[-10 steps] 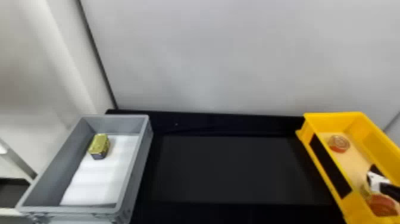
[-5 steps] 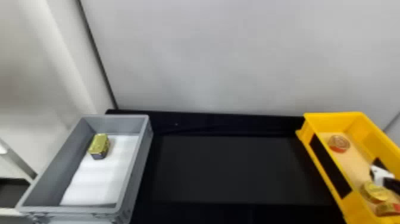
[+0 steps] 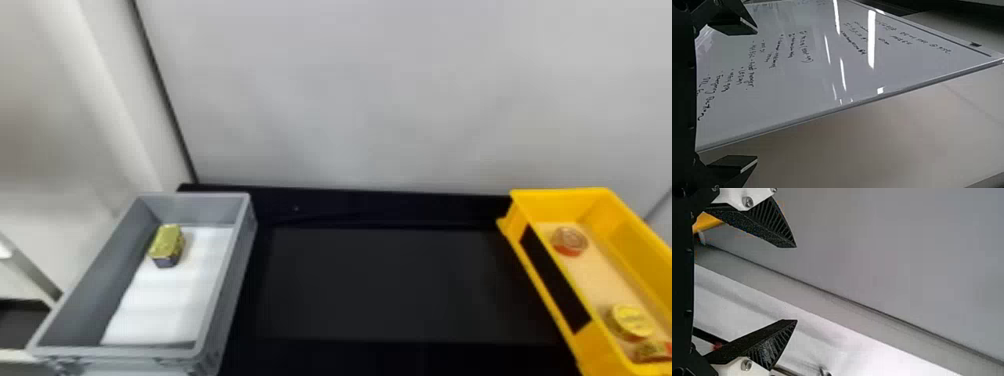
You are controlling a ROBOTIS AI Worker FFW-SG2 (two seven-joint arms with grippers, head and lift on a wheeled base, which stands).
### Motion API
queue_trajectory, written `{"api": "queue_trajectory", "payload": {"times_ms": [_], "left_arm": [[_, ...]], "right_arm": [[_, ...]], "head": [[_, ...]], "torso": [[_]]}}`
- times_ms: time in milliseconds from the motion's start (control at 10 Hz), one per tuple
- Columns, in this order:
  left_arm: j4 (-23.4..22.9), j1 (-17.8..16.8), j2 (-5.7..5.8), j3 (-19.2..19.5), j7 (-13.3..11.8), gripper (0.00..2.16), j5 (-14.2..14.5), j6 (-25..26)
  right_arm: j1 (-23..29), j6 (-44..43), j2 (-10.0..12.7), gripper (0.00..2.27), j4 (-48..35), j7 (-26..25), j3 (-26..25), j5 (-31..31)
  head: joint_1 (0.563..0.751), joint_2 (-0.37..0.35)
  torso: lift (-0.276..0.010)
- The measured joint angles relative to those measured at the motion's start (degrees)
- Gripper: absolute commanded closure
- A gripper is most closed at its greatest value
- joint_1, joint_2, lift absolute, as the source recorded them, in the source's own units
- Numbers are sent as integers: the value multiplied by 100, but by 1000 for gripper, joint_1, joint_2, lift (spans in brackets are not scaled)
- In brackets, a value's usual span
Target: Pick up the round yellow can and place it in the yellow rectangular box
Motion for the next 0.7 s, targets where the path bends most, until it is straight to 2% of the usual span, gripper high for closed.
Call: {"api": "queue_trajectory", "payload": {"times_ms": [400,700], "left_arm": [[-8,-12,0,-11,0,124,0,-5],[-14,-12,0,-9,5,124,-5,-9]], "right_arm": [[-527,-766,-83,119,-814,-343,-634,-414],[-778,-652,-372,116,-1420,-386,-973,-792]], "head": [[694,14],[694,14]], "torso": [[-90],[-90]]}}
